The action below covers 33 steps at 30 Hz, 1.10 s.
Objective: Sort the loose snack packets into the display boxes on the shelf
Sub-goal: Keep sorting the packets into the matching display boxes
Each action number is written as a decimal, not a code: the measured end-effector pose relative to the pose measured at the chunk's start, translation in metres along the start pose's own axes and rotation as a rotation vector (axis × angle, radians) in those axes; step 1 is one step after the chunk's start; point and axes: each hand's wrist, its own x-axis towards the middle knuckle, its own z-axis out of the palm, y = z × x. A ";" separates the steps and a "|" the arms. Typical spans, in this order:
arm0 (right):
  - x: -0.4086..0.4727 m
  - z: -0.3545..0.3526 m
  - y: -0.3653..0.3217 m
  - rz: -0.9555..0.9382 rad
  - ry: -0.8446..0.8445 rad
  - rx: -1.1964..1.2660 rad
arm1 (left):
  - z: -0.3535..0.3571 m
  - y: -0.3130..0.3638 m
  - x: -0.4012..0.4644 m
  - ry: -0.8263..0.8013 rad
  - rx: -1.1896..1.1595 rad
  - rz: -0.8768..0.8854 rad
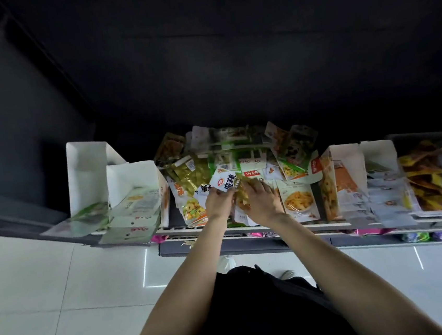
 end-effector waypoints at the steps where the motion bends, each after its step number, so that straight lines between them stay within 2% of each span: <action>1: -0.005 -0.001 -0.001 -0.017 0.003 0.031 | 0.001 0.000 -0.001 0.041 0.017 0.019; 4: -0.019 -0.020 -0.002 -0.045 0.038 0.265 | -0.002 0.004 -0.006 0.052 -0.087 0.055; 7: -0.038 -0.052 0.005 -0.082 0.269 0.483 | -0.007 0.015 -0.021 0.010 -0.063 0.176; 10: -0.063 -0.080 0.025 -0.163 0.489 0.405 | -0.011 0.033 -0.047 -0.130 0.135 0.468; 14: -0.103 -0.098 0.066 -0.104 0.429 0.383 | 0.003 0.060 -0.074 -0.342 0.517 0.823; 17: -0.136 -0.095 0.095 -0.064 0.519 0.402 | 0.036 0.077 -0.093 -0.273 0.700 1.262; 19: -0.159 -0.092 0.115 0.056 0.703 0.438 | 0.063 0.082 -0.103 -0.165 0.633 1.424; 20: -0.169 -0.091 0.126 0.144 0.797 0.491 | 0.076 0.084 -0.107 -0.131 0.572 1.413; 22: -0.184 -0.092 0.148 0.339 0.919 0.743 | 0.098 0.085 -0.111 -0.143 0.471 1.269; 24: -0.193 -0.098 0.171 0.498 0.986 0.977 | 0.121 0.080 -0.108 -0.248 0.464 1.013; 25: -0.195 -0.103 0.181 0.535 1.013 0.969 | 0.132 0.076 -0.104 -0.306 0.492 0.873; 27: -0.195 -0.113 0.198 0.516 1.068 0.756 | 0.153 0.069 -0.097 -0.370 0.543 0.692; 30: -0.181 -0.128 0.216 0.312 1.127 0.365 | 0.176 0.061 -0.090 -0.345 0.587 0.603; 33: -0.156 -0.138 0.233 0.154 0.998 0.045 | 0.188 0.054 -0.085 -0.285 0.622 0.581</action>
